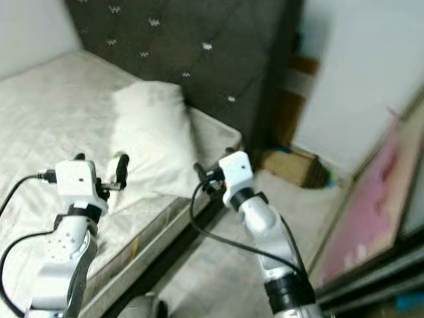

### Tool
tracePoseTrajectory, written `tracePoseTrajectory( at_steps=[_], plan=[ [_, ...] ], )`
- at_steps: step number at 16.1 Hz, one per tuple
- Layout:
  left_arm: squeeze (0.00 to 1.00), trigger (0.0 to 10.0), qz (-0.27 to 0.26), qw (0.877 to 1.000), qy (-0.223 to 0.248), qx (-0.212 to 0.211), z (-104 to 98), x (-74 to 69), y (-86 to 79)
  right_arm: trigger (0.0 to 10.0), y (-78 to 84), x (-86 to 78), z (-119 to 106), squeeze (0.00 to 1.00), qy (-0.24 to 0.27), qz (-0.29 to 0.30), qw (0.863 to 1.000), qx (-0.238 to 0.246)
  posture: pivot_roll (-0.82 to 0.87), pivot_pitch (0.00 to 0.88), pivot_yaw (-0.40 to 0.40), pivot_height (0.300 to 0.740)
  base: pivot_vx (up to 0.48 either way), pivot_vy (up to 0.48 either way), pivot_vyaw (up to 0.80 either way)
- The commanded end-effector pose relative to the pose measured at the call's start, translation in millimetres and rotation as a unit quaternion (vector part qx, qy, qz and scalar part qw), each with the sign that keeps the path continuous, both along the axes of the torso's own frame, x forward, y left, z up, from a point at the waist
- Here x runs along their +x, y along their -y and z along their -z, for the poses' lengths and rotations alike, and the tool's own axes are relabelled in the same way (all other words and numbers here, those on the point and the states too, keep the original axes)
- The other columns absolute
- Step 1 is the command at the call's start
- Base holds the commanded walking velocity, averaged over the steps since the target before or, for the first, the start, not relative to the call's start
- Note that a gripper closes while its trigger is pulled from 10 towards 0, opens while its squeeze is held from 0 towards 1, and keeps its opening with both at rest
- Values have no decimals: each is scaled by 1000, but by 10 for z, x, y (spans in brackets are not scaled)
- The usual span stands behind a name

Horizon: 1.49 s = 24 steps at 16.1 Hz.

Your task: Clean up the room

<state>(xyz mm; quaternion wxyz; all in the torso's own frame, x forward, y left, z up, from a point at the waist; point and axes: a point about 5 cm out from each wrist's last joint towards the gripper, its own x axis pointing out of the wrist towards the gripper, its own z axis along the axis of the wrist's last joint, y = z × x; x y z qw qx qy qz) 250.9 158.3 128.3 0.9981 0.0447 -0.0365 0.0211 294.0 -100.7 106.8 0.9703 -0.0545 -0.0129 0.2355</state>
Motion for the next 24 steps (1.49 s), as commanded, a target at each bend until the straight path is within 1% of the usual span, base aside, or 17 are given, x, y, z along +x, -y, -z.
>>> tracePoseTrajectory(
  at_steps=[1,4,7,9,11,14,17,19,21,24],
  plan=[
    [0,10000,-12,1000,-1,12,4,-8,-74,10000,-71,13,-35,0,7,-9,1000,4,91,32,-54,740,0,0,800],
    [0,10000,-10,1000,-12,4,22,-9,-55,10000,-69,12,-27,0,8,-7,1000,4,89,28,-54,740,0,0,800],
    [0,10000,-5,1000,-13,8,39,-5,-25,10000,-65,16,-26,0,8,-7,1000,3,85,25,-55,740,0,0,800],
    [0,10000,-24,1000,-12,11,43,1,-48,10000,-59,28,-29,0,10,-8,1000,1,85,24,-56,740,0,0,800],
    [0,10000,-25,1000,-12,5,41,4,-51,10000,-59,33,-31,0,11,-8,1000,-1,84,21,-58,740,0,0,800],
    [0,10000,-17,1000,-4,-2,20,2,-55,10000,-58,32,-27,0,11,-7,1000,-3,83,22,-59,740,0,0,800],
    [0,10000,-17,1000,0,9,14,1,-63,10000,-55,38,-28,0,11,-4,1000,-5,79,24,-62,740,0,0,800],
    [0,10000,-1,1000,18,5,-53,9,-34,10000,-52,54,-36,0,12,-3,1000,-6,72,38,-59,740,0,0,800],
    [0,10000,-4,1000,15,1,-46,21,-42,10000,-38,59,-26,0,12,1,1000,-7,74,37,-58,740,0,0,800],
    [0,10000,2,1000,16,3,-32,-2,-38,10000,-48,40,-12,0,10,2,1000,-5,75,37,-57,740,0,0,800]
  ],
)
